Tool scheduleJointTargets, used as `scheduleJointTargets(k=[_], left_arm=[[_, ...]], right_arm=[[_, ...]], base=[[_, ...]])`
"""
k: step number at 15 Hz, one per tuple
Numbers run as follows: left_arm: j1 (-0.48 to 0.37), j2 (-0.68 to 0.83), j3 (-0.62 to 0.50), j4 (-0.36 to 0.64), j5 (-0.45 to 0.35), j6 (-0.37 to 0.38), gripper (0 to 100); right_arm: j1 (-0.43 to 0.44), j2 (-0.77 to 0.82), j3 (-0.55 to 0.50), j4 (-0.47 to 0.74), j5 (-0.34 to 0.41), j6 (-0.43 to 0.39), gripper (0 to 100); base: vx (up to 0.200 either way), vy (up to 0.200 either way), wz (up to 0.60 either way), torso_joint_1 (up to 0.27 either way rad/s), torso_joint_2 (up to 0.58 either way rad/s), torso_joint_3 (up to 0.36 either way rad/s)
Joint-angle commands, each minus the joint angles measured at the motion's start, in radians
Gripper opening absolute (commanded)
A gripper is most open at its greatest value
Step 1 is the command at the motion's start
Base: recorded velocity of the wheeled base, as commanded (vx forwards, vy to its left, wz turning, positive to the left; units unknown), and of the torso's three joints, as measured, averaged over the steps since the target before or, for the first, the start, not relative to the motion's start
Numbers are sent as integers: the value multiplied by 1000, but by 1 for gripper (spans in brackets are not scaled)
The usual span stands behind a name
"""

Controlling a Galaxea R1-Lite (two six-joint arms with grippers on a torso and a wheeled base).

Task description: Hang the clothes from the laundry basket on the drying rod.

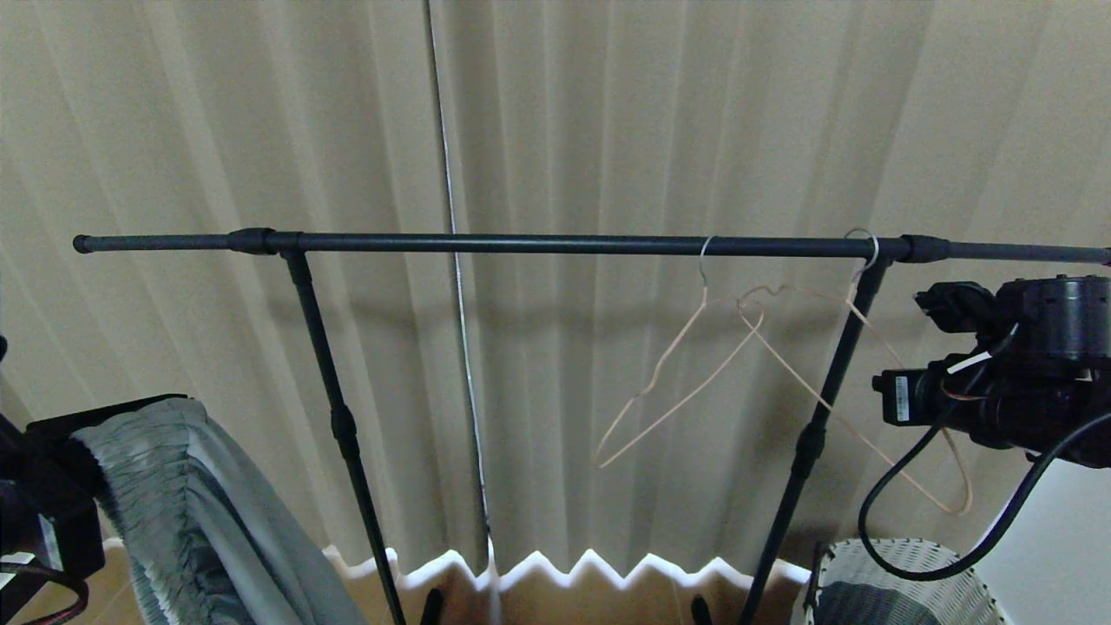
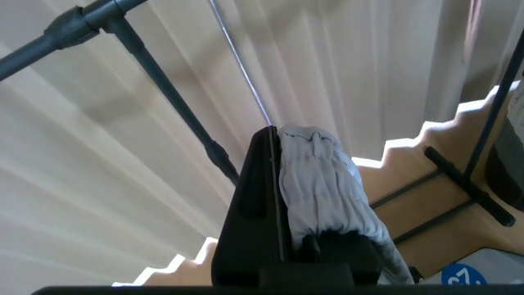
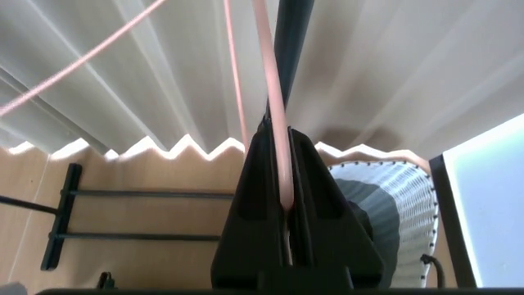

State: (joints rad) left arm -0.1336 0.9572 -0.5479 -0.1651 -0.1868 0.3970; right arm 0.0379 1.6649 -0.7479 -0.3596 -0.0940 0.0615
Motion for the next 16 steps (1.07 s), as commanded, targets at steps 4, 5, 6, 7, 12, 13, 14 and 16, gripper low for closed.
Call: scheduleJointTargets(k=[4,5,6,7,12,13,14,16], left_arm=[[0,-8,2,-1,0,0,0],[0,-9,2,-1,0,0,0],[0,-9,0,-1,0,0,0],[0,-8,0,-1,0,0,0],[0,-6,0,-1,1,-1,0],[0,-6,0,-1,0,0,0],[0,-5,0,-1,0,0,0],[0,-5,0,-1,0,-1,0]], right_arm=[[4,-73,-1,-2,-1,0,0],[5,-82,5,-1,-1,0,0],[7,-91,12,1,-1,-3,0],[7,-102,15,1,-1,-3,0],[20,-145,70,-1,-1,-12,0],[23,-148,79,-1,-1,-19,0],[25,-148,88,-2,0,-22,0],[36,-154,93,-2,-1,-22,0]], base=[[0,0,0,0,0,0],[0,0,0,0,0,0],[0,0,0,0,0,0],[0,0,0,0,0,0],[0,0,0,0,0,0],[0,0,0,0,0,0],[0,0,0,0,0,0],[0,0,0,0,0,0]])
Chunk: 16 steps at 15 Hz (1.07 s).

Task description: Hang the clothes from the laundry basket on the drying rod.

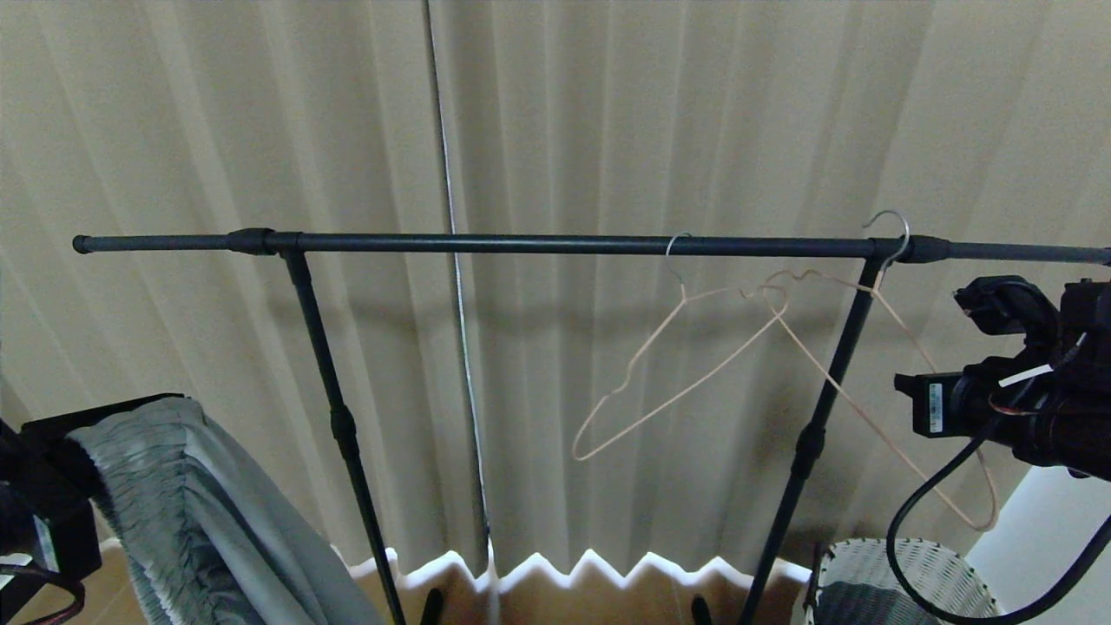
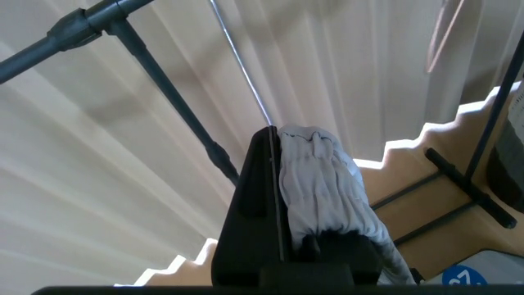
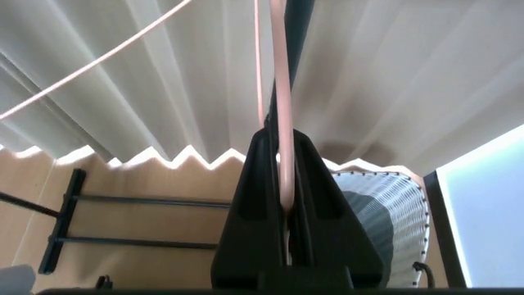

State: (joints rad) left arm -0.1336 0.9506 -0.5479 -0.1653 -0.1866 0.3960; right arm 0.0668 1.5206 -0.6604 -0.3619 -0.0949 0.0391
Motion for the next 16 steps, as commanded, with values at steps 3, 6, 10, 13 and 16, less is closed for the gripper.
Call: scheduleJointTargets(k=[3,6,10,13,16], left_arm=[[2,3,2,0,1,0,0],[2,3,2,0,1,0,0],[2,3,5,0,-1,0,0],[2,3,6,0,1,0,0],[2,2,11,0,1,0,0]], right_arm=[[33,-42,56,0,1,1,0],[42,-50,74,0,1,1,0],[42,-45,110,0,1,1,0],[44,-39,145,0,1,1,0],[53,-43,191,-2,1,1,0]], base=[[0,0,0,0,0,0],[0,0,0,0,0,0],[0,0,0,0,0,0],[0,0,0,0,0,0],[0,0,0,0,0,0]])
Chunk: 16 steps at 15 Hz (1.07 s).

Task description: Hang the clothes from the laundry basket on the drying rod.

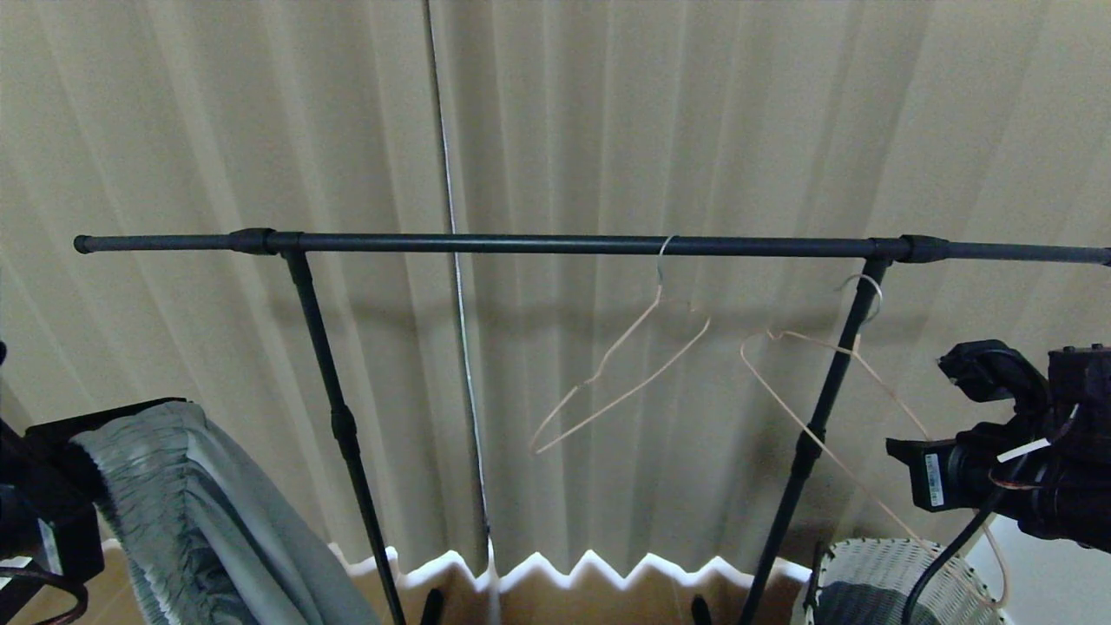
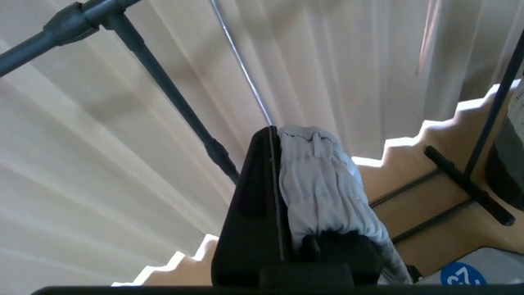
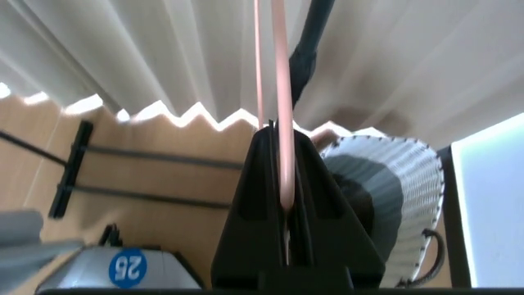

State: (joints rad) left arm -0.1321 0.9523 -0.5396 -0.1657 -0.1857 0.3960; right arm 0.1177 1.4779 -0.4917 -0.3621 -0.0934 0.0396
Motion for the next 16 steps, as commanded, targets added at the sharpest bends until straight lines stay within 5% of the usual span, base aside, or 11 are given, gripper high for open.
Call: scheduleJointTargets(k=[1,8,16], left_arm=[[2,0,4,-1,0,0,0],[72,5,24,-1,0,7,0],[74,5,41,-1,0,9,0]], right_arm=[[2,-4,32,-1,0,0,0],[2,-174,122,2,-2,-1,0],[8,-208,128,9,0,-3,0]], base=[[0,0,0,0,0,0],[0,0,0,0,0,0],[-200,0,0,2,0,4]])
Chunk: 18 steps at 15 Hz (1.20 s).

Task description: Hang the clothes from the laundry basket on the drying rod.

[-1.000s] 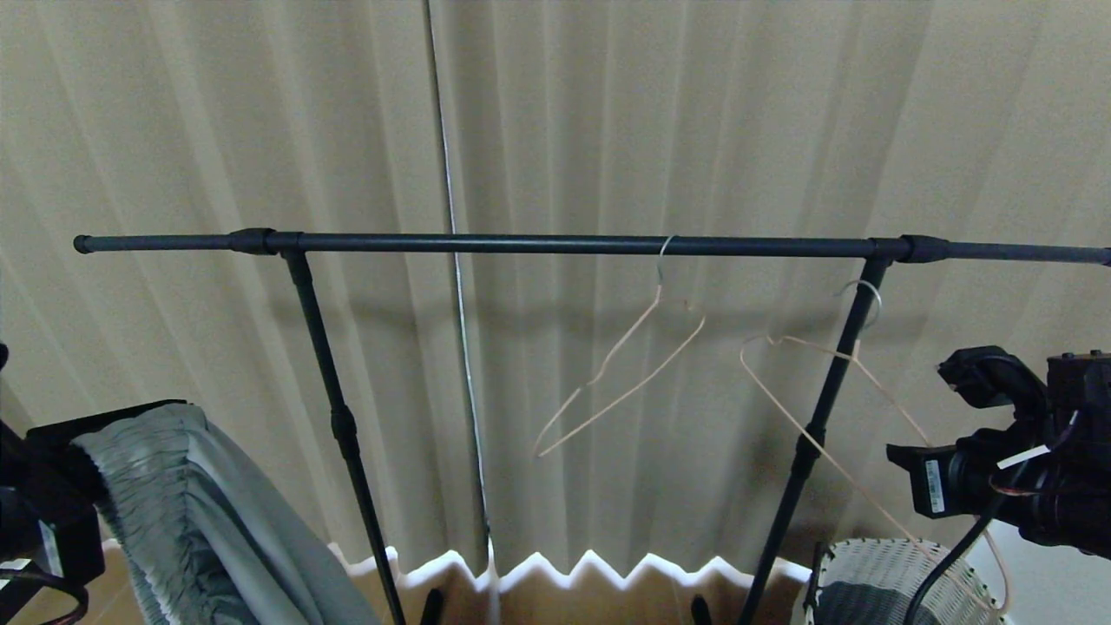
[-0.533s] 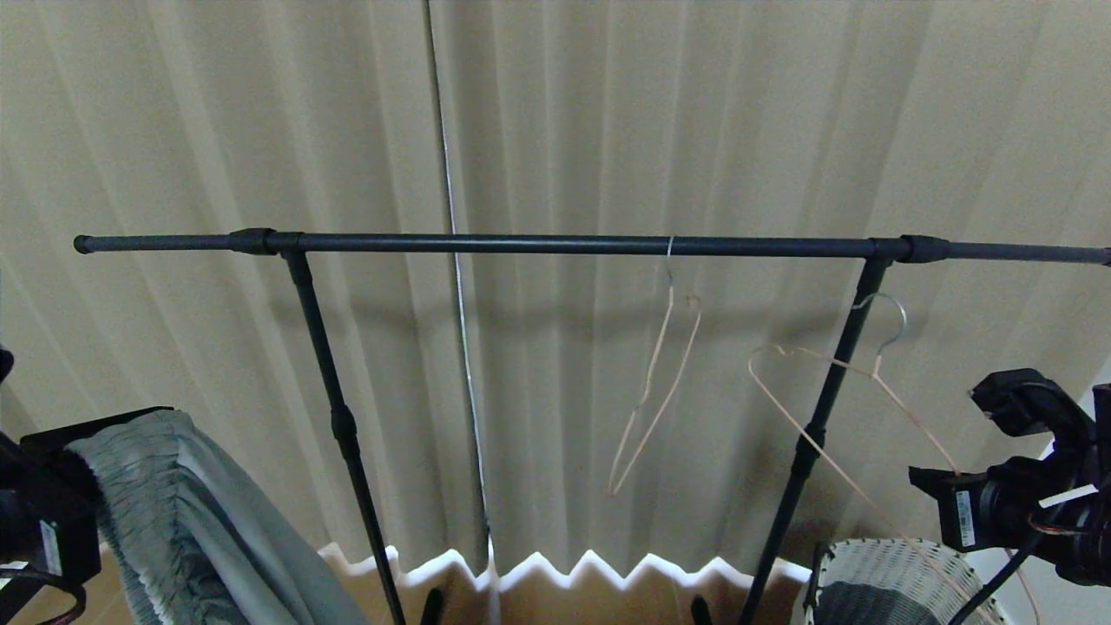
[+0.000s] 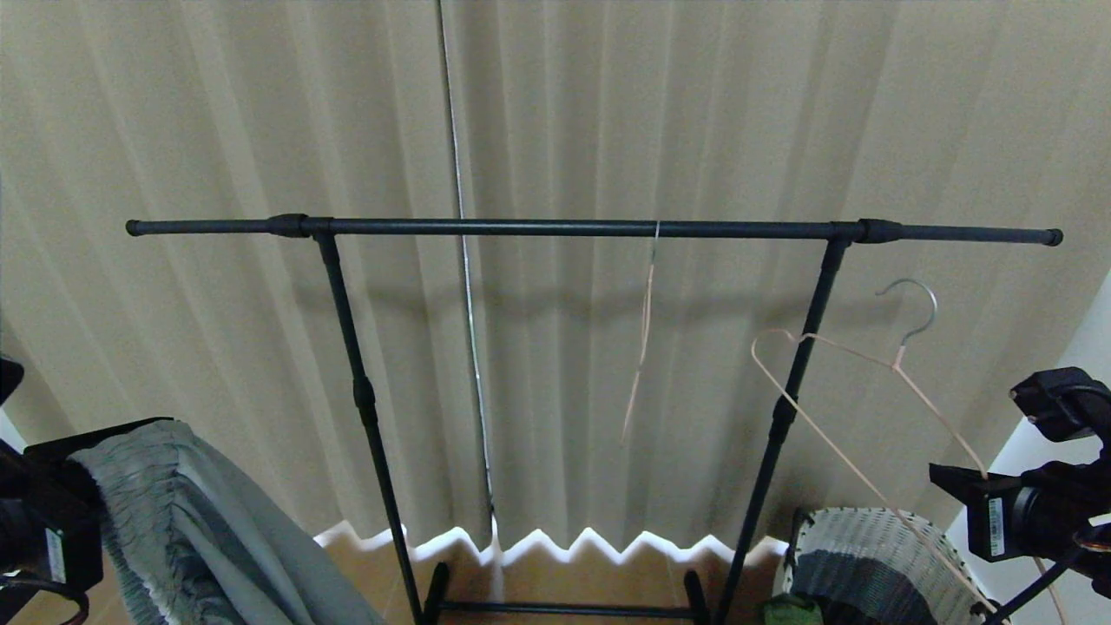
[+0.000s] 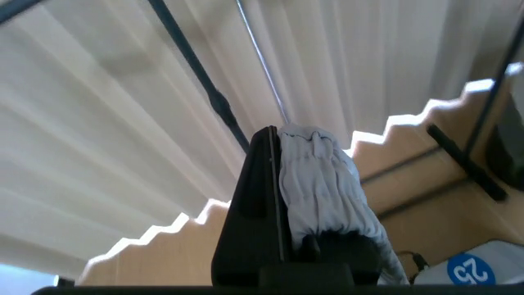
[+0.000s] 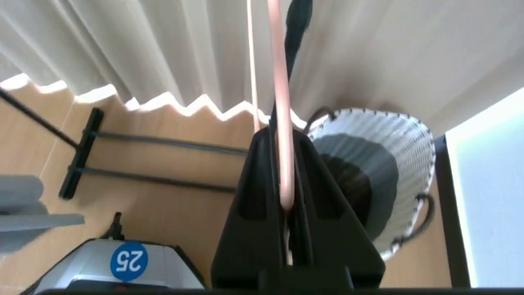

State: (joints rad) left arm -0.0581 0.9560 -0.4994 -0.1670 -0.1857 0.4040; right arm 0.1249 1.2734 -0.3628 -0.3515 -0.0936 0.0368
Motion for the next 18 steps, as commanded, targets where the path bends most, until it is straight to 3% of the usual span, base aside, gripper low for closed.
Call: scheduleJointTargets(k=[1,8,12,17,18], left_arm=[[0,1,1,0,0,1,0],[0,-5,12,-2,0,1,0],[-3,1,61,-94,0,1,0],[-5,41,24,-100,5,41,0],[-6,84,-13,-98,8,36,0]], right_arm=[[2,-2,2,-1,0,0,0],[45,-2,1,-1,0,-2,0],[73,-5,1,-11,3,0,0],[211,-19,-38,-12,2,3,0],[275,-48,-44,-14,5,6,0]], base=[[-200,0,0,2,2,2],[-200,0,0,2,1,2],[0,0,0,0,0,0],[0,0,0,0,0,0],[0,0,0,0,0,0]])
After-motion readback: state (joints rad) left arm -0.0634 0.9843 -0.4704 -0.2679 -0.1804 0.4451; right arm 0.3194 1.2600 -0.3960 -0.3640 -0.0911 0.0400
